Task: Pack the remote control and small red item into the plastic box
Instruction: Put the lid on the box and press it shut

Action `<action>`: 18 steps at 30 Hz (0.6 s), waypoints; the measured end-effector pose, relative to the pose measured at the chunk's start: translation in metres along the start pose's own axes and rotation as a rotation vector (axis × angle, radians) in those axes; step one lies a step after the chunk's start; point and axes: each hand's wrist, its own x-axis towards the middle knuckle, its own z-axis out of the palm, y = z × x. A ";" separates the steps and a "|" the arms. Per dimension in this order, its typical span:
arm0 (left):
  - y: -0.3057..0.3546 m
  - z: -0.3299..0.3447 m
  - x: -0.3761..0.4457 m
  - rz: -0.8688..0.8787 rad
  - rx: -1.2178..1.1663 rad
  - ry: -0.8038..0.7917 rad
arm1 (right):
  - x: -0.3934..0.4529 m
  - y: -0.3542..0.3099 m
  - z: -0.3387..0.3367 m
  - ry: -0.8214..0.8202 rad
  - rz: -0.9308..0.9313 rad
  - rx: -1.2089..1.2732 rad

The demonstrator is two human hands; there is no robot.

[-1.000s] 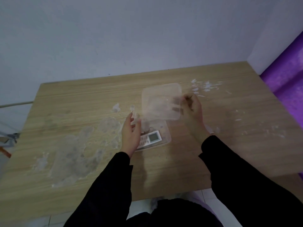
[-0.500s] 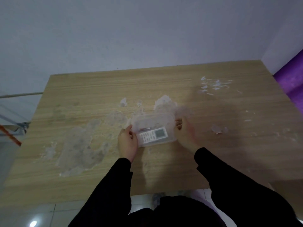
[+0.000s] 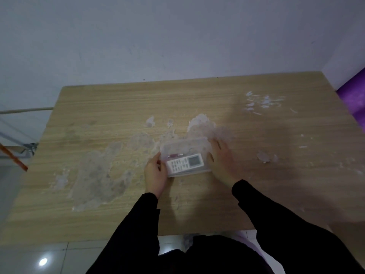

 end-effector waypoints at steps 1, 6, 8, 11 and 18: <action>0.000 0.000 -0.002 0.007 -0.009 0.002 | 0.001 -0.002 0.001 -0.051 -0.043 -0.035; -0.002 0.001 -0.004 0.206 0.125 0.045 | 0.005 0.003 0.021 -0.301 -0.072 -0.224; 0.003 0.001 0.000 0.284 0.225 0.047 | 0.005 0.006 0.024 -0.293 -0.084 -0.240; 0.010 0.007 0.008 0.394 0.383 -0.003 | 0.005 0.007 0.024 -0.289 -0.097 -0.239; -0.007 0.025 0.020 0.480 0.558 -0.153 | 0.003 0.007 0.024 -0.274 -0.095 -0.220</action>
